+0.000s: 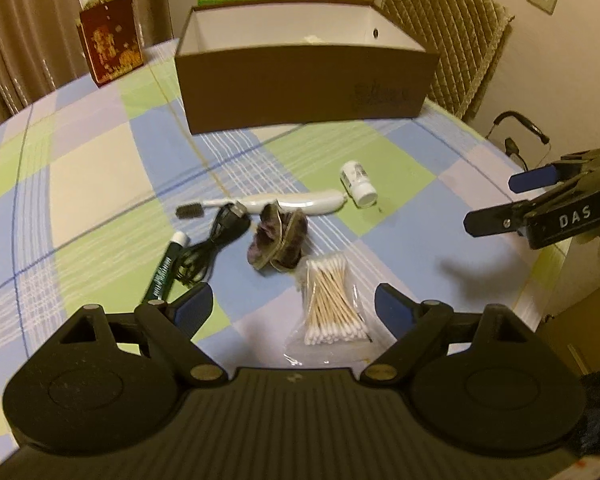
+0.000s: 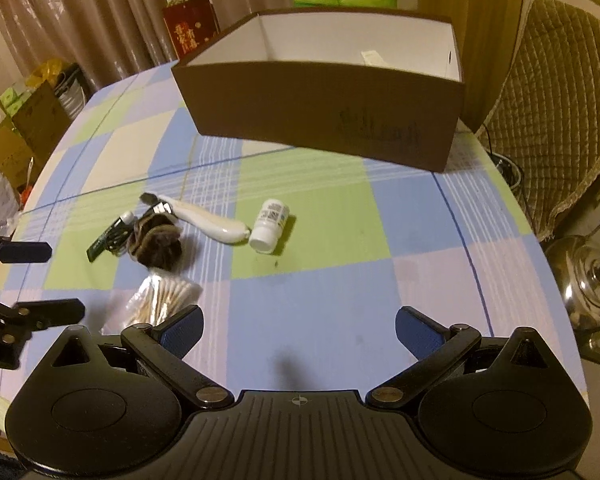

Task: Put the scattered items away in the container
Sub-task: 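Move both tools back from the box toward the remaining items, then grasp the cotton swab bag with the left tool while the right tool grasps the white pill bottle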

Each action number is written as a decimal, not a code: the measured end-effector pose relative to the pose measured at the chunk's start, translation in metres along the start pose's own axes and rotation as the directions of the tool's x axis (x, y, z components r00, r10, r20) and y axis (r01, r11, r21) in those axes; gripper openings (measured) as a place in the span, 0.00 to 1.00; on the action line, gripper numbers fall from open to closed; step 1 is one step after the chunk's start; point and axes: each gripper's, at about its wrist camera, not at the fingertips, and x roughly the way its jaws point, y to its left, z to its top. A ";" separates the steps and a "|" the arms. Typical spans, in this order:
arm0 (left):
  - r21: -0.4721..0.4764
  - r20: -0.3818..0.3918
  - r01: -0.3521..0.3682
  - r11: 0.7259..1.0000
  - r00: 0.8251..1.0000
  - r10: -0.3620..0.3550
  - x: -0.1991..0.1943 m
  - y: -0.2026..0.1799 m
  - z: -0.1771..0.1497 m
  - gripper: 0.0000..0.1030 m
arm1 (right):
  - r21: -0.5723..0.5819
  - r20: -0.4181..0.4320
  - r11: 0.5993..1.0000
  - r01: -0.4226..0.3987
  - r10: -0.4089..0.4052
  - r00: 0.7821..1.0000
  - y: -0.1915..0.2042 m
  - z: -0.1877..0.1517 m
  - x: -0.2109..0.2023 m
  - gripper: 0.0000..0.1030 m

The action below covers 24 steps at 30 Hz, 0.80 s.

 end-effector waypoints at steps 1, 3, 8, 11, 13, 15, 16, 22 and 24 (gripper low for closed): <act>-0.001 -0.005 0.005 1.000 1.000 -0.005 0.003 -0.001 -0.001 0.82 | 0.003 -0.004 1.000 -0.004 0.004 1.000 -0.001 -0.001 0.002 0.97; -0.003 -0.021 0.010 1.000 1.000 -0.010 0.011 -0.003 -0.003 0.81 | 0.003 -0.011 1.000 -0.007 0.007 1.000 -0.004 -0.002 0.005 0.98; -0.007 -0.049 0.010 1.000 0.999 -0.011 0.028 -0.008 -0.004 0.79 | -0.016 -0.028 1.000 -0.002 0.002 1.000 -0.009 -0.005 0.014 0.97; -0.014 -0.068 0.004 1.000 0.998 -0.005 0.038 -0.010 -0.003 0.78 | -0.012 -0.034 1.000 -0.008 0.008 0.999 -0.012 -0.006 0.017 0.97; -0.016 -0.074 0.006 1.000 0.997 -0.007 0.043 -0.012 -0.002 0.73 | -0.011 -0.039 1.000 -0.007 0.007 0.999 -0.015 -0.005 0.020 0.98; -0.014 -0.082 0.002 1.000 0.997 -0.003 0.049 -0.015 0.000 0.72 | -0.009 -0.043 1.000 -0.005 0.005 0.999 -0.017 -0.004 0.022 0.97; -0.015 -0.084 0.000 1.000 0.996 -0.002 0.052 -0.016 0.001 0.71 | -0.008 -0.044 1.000 -0.006 0.005 0.999 -0.019 -0.004 0.022 0.97; -0.013 -0.092 0.005 1.000 0.996 -0.006 0.068 -0.023 0.007 0.63 | -0.003 -0.044 1.000 -0.007 0.007 0.999 -0.026 -0.001 0.024 0.97; -0.020 -0.101 0.002 1.000 0.995 -0.004 0.073 -0.023 0.007 0.59 | -0.003 -0.044 1.000 -0.010 0.010 0.999 -0.026 -0.001 0.024 0.97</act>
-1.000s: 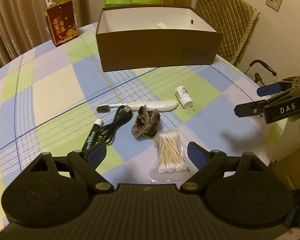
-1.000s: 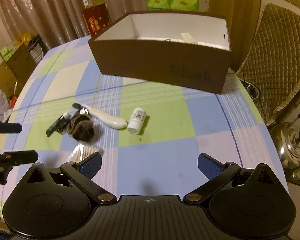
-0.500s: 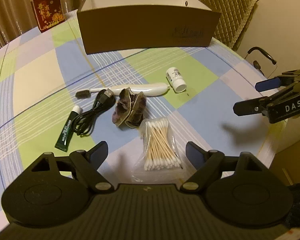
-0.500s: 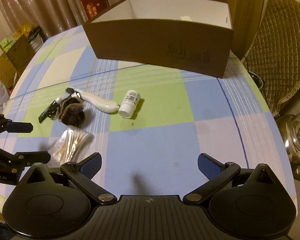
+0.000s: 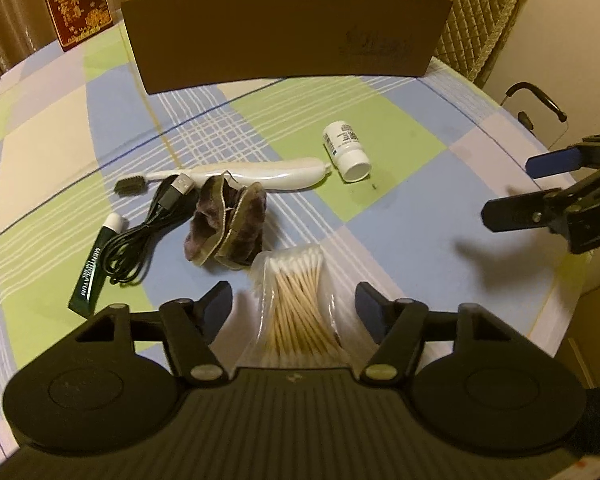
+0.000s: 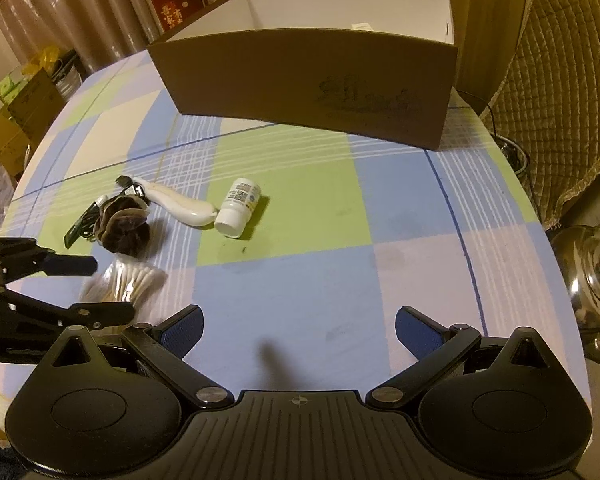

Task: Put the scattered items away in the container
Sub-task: 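Grasp the cotton swab bag with the left tool while the right tool grasps the white pill bottle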

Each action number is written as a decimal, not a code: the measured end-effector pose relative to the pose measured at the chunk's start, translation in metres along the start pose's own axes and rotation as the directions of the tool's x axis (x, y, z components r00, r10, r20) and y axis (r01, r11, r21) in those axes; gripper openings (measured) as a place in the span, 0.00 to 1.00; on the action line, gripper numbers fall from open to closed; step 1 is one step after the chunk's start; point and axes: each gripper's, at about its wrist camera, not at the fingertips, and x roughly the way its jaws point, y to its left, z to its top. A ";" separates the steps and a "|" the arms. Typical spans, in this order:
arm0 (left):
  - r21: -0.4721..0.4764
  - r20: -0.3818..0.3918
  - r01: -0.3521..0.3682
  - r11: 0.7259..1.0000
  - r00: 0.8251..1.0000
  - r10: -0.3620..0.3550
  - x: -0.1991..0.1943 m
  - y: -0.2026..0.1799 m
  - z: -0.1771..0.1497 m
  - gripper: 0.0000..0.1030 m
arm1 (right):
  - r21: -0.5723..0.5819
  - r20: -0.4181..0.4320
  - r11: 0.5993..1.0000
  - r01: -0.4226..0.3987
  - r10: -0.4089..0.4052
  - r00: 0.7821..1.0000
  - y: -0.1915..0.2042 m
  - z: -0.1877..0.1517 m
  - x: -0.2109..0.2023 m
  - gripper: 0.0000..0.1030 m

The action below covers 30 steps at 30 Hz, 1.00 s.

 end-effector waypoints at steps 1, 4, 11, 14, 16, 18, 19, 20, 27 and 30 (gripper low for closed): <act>-0.004 -0.004 -0.002 1.000 1.000 0.002 0.002 0.000 0.000 0.58 | -0.001 0.000 1.000 -0.003 0.003 1.000 -0.001 0.001 0.000 0.97; -0.012 -0.015 -0.004 1.000 1.000 0.004 0.007 0.000 -0.001 0.50 | -0.005 -0.003 1.000 -0.012 0.012 1.000 -0.004 0.003 0.002 0.98; -0.038 -0.028 -0.008 0.999 1.000 0.007 0.008 0.004 -0.008 0.26 | -0.044 0.004 0.998 -0.052 0.052 0.999 0.000 0.010 0.009 0.97; -0.058 -0.032 -0.015 0.998 0.999 0.013 0.003 0.010 -0.014 0.23 | -0.093 0.014 0.992 -0.089 0.091 0.996 0.005 0.016 0.014 0.97; -0.078 -0.035 -0.028 0.997 0.999 0.026 -0.001 0.017 -0.019 0.22 | -0.153 0.023 0.982 -0.110 0.115 0.993 0.009 0.021 0.018 0.97; -0.105 -0.040 -0.051 0.993 0.998 0.047 -0.006 0.025 -0.024 0.21 | -0.233 0.031 0.963 -0.133 0.144 0.989 0.013 0.026 0.023 0.97; -0.123 -0.043 -0.063 0.990 0.997 0.059 -0.008 0.030 -0.027 0.21 | -0.277 0.030 0.950 -0.147 0.161 0.986 0.014 0.028 0.025 0.97; -0.144 -0.046 -0.076 0.987 0.996 0.070 -0.010 0.036 -0.030 0.21 | -0.319 0.026 0.934 -0.161 0.178 0.984 0.016 0.030 0.029 0.97; -0.323 -0.064 -0.154 0.934 0.988 0.141 -0.025 0.074 -0.045 0.21 | -0.524 -0.065 0.814 -0.252 0.256 0.964 0.016 0.043 0.059 0.86; -0.366 -0.072 -0.177 0.914 0.984 0.162 -0.027 0.078 -0.048 0.21 | -0.589 -0.087 0.766 -0.258 0.257 0.962 0.018 0.051 0.073 0.85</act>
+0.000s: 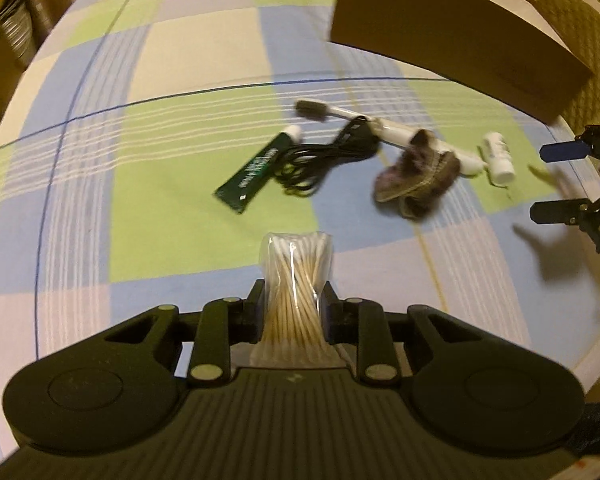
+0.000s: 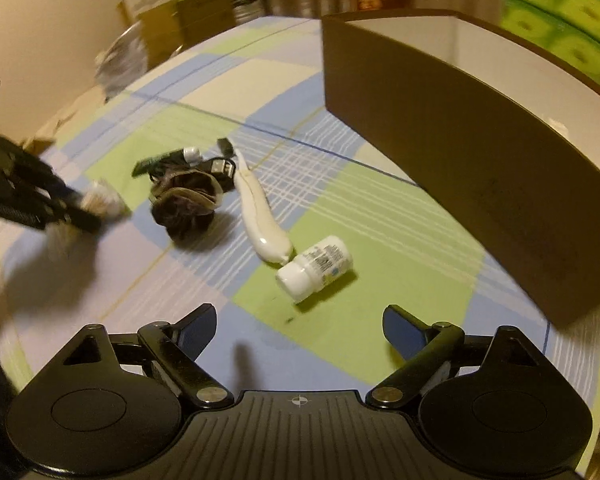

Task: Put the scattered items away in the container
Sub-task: 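Grasp the cotton swab bag with the left tool while the right tool grasps the white pill bottle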

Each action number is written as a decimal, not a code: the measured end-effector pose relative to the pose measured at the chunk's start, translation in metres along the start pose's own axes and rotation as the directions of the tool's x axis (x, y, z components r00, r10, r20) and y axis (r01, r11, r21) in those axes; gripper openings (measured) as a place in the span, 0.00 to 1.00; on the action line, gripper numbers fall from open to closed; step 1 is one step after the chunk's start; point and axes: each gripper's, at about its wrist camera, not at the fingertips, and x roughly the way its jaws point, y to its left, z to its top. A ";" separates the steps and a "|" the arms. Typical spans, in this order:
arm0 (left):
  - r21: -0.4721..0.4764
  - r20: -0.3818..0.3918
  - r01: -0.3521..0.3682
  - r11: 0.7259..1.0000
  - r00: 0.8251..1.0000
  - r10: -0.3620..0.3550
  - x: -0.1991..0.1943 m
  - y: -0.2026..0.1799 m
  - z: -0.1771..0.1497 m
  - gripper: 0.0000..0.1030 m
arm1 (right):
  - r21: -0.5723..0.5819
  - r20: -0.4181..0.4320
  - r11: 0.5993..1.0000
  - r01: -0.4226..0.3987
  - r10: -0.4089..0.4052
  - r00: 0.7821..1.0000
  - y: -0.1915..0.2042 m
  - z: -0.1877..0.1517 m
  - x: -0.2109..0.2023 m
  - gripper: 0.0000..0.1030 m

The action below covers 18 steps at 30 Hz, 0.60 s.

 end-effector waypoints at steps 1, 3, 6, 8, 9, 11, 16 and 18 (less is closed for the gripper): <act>-0.011 -0.001 -0.005 1.000 1.000 0.005 0.000 0.001 -0.001 0.21 | -0.031 -0.005 1.000 -0.003 0.003 1.000 -0.002 0.003 0.004 0.85; -0.032 -0.003 -0.016 0.999 1.000 0.016 0.000 0.002 -0.003 0.21 | -0.097 -0.023 0.995 -0.020 0.017 1.000 -0.005 0.008 0.012 0.78; -0.055 -0.002 -0.034 0.998 0.999 0.034 -0.002 0.003 -0.005 0.21 | -0.177 -0.062 0.982 -0.066 0.056 0.997 -0.011 0.014 0.023 0.70; -0.075 -0.001 -0.042 0.996 0.999 0.042 -0.003 0.004 -0.006 0.21 | -0.219 -0.073 0.971 -0.092 0.078 0.994 -0.014 0.016 0.026 0.70; -0.084 -0.001 -0.050 0.995 0.999 0.050 -0.004 0.004 -0.007 0.21 | -0.240 -0.075 0.965 -0.102 0.087 0.993 -0.015 0.018 0.028 0.70; -0.101 -0.003 -0.061 0.993 0.998 0.061 -0.003 0.004 -0.008 0.21 | -0.272 -0.078 0.955 -0.121 0.104 0.991 -0.016 0.021 0.030 0.70; -0.132 0.000 -0.090 0.987 0.996 0.091 -0.005 0.003 -0.012 0.21 | -0.325 -0.101 0.932 -0.160 0.134 0.986 -0.014 0.027 0.038 0.43; -0.142 0.001 -0.095 0.985 0.995 0.096 -0.005 0.002 -0.013 0.21 | -0.336 -0.102 0.930 -0.150 0.123 0.987 -0.012 0.026 0.037 0.43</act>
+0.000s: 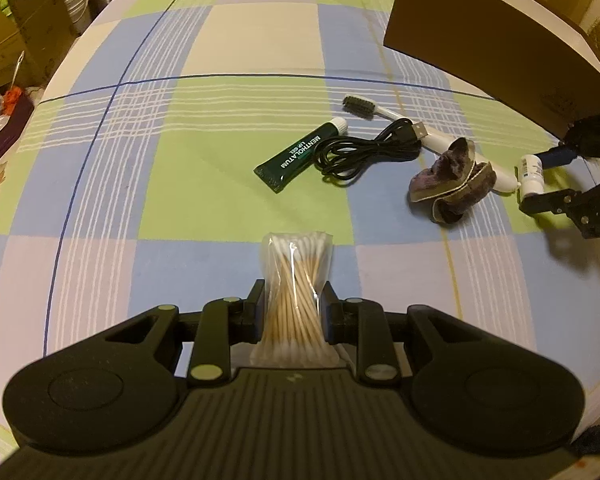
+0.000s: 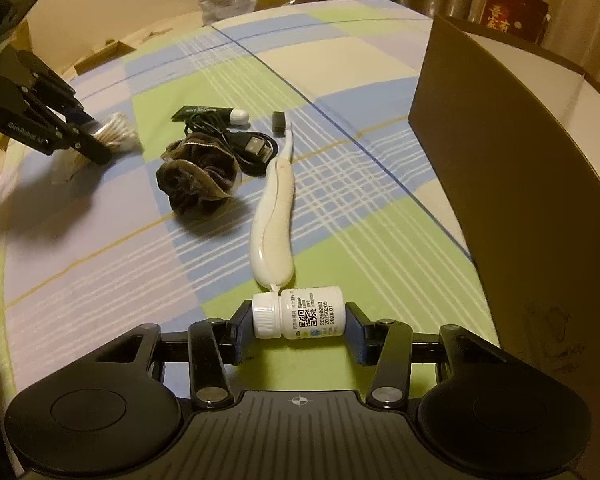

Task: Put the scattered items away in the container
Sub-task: 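Grasp the cotton swab bag with the left tool while the right tool grasps the white pill bottle, then carry the swab bag and pill bottle with both tools over the brown box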

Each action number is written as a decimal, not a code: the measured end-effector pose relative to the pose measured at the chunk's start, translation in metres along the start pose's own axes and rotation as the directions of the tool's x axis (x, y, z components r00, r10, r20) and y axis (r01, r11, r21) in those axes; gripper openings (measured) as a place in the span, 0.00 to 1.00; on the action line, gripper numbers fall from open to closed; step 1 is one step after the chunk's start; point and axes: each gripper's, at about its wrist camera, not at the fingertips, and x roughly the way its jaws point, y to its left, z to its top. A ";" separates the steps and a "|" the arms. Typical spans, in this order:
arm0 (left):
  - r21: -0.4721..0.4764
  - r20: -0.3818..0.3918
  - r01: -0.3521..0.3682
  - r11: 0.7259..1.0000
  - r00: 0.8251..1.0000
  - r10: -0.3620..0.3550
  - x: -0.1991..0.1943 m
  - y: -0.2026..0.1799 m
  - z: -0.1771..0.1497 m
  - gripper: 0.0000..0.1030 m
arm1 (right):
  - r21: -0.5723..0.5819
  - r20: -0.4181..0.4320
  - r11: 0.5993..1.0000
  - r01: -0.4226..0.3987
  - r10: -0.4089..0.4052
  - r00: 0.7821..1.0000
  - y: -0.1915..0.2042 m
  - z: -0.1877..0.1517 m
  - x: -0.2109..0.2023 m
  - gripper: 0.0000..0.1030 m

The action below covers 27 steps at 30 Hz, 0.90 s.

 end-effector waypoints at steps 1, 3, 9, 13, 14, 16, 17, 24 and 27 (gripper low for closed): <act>-0.002 0.000 -0.003 1.000 1.000 0.003 0.000 -0.001 -0.001 0.21 | 0.005 -0.002 1.000 0.010 -0.010 1.000 0.001 -0.001 -0.001 0.43; -0.006 0.002 -0.004 1.000 1.000 0.004 -0.002 -0.003 -0.003 0.21 | 0.042 0.006 0.999 0.026 -0.027 1.000 0.001 -0.003 -0.006 0.43; 0.019 0.021 0.027 0.999 0.999 -0.028 -0.014 -0.013 -0.003 0.20 | 0.187 0.045 0.981 0.047 -0.056 0.997 0.001 -0.011 -0.032 0.43; 0.054 0.040 0.078 0.996 0.996 -0.080 -0.029 -0.020 0.004 0.20 | 0.245 0.052 0.968 0.055 -0.069 0.996 0.009 -0.013 -0.046 0.43; 0.069 0.048 0.084 0.994 0.995 -0.088 -0.033 -0.022 0.008 0.20 | 0.260 0.049 0.964 0.059 -0.075 0.996 0.011 -0.013 -0.048 0.43; 0.103 0.067 0.103 0.989 0.992 -0.110 -0.040 -0.027 0.016 0.20 | 0.289 0.047 0.955 0.066 -0.083 0.995 0.015 -0.014 -0.053 0.43; 0.117 0.071 0.112 0.987 0.990 -0.121 -0.042 -0.029 0.022 0.20 | 0.302 0.052 0.951 0.067 -0.087 0.995 0.017 -0.015 -0.056 0.43; 0.236 0.122 0.191 0.953 0.967 -0.224 -0.066 -0.047 0.063 0.20 | 0.416 0.102 0.905 0.086 -0.141 0.985 0.011 -0.012 -0.092 0.43; 0.300 0.129 0.229 0.926 0.952 -0.277 -0.071 -0.060 0.083 0.20 | 0.452 0.140 0.887 0.091 -0.172 0.975 0.002 -0.009 -0.112 0.43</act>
